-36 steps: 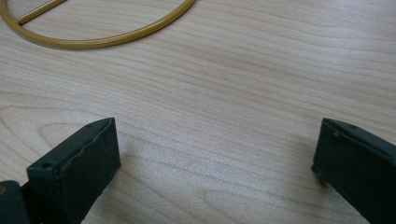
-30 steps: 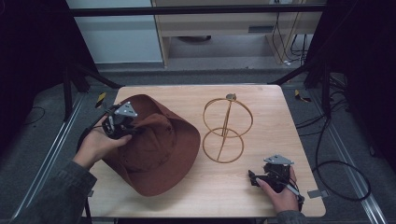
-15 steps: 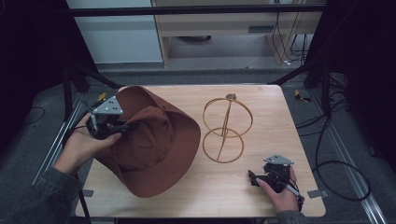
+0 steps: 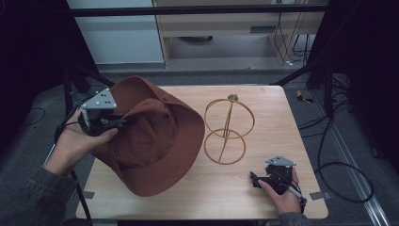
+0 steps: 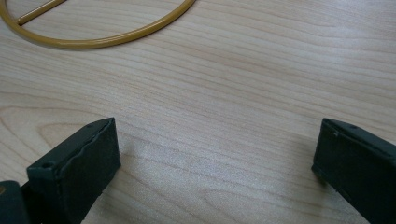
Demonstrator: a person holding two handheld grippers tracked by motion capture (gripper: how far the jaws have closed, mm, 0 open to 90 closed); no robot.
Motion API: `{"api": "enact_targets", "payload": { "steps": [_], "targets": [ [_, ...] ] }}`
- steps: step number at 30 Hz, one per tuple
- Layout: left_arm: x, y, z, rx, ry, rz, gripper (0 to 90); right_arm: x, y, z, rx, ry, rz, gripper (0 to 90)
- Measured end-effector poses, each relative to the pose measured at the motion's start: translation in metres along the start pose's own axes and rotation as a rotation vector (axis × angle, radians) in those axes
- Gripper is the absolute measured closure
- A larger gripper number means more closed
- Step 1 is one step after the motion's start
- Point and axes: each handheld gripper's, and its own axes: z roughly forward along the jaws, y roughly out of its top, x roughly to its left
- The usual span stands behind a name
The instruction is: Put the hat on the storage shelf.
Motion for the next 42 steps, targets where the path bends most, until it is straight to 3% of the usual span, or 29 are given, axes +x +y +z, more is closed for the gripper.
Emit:
{"api": "enact_targets", "payload": {
  "steps": [10, 14, 25, 42],
  "targets": [
    [-0.008, 0.035, 0.000, -0.002, -0.013, 0.055, 88.7, 0.000, 0.000, 0.000, 0.000, 0.000, 0.000, 0.7],
    [-0.014, 0.055, 0.003, 0.000, -0.020, 0.091, 88.8, 0.000, 0.000, 0.000, 0.000, 0.000, 0.000, 0.7],
    [-0.027, 0.102, 0.026, 0.020, -0.037, 0.152, 88.7, 0.000, 0.000, 0.000, 0.000, 0.002, 0.001, 0.7],
    [-0.040, 0.153, 0.058, 0.049, -0.055, 0.181, 88.7, 0.000, 0.001, 0.001, 0.001, 0.002, 0.000, 0.6]
  ]
}}
